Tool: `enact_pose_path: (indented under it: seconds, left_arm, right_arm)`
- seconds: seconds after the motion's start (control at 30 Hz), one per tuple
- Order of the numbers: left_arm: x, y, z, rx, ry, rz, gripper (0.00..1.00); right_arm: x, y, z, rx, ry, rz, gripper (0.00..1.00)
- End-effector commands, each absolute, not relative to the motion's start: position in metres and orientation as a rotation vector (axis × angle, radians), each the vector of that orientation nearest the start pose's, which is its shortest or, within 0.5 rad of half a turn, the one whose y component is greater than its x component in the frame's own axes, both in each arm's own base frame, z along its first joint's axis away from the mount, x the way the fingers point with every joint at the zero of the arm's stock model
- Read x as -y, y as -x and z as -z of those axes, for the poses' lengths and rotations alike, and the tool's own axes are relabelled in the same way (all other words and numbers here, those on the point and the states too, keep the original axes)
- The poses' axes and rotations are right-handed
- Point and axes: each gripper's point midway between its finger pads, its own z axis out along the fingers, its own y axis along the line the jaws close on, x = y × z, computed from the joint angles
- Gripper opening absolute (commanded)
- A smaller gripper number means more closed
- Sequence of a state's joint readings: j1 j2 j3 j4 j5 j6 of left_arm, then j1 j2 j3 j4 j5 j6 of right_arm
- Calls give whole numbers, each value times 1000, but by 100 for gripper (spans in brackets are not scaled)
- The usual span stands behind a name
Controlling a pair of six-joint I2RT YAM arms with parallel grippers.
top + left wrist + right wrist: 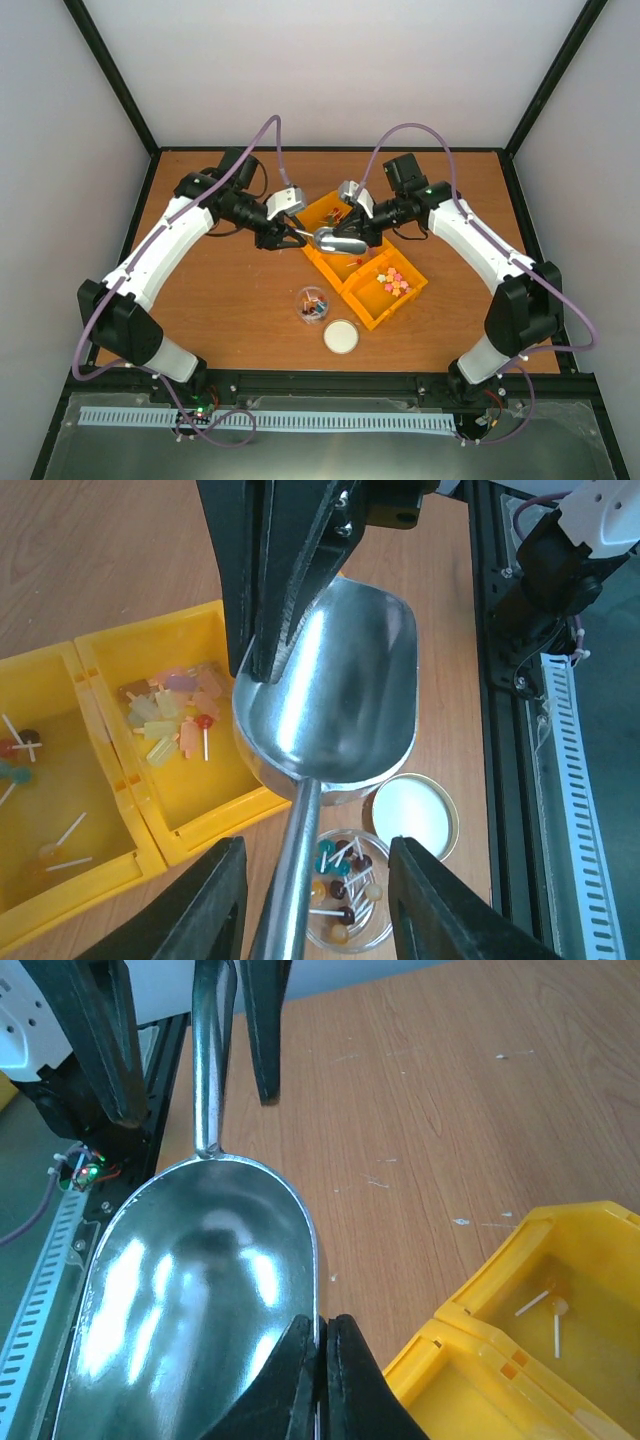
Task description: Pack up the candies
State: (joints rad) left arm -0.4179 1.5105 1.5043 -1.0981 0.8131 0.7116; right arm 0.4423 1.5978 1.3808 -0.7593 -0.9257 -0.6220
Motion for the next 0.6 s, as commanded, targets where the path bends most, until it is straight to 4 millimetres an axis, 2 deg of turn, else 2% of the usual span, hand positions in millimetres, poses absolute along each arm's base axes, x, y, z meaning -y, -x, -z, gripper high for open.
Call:
enact_pose_path:
  seconds: [0.0, 0.3, 0.4, 0.57]
  left_arm:
    - [259, -259, -278, -1830, -1448, 991, 41]
    - [266, -260, -285, -1795, -1417, 1059, 36]
    - [266, -260, -282, -1801, -1414, 1068, 32]
    - [267, -261, -277, -1809, -1415, 1072, 31]
  right_arm:
    - [-287, -274, -258, -1700, 1435, -1123, 3]
    - [-288, -273, -261, -1685, 1434, -1140, 3]
    - [-288, -272, -262, -1683, 1432, -1146, 3]
    - [-288, -272, -263, -1681, 1428, -1154, 3]
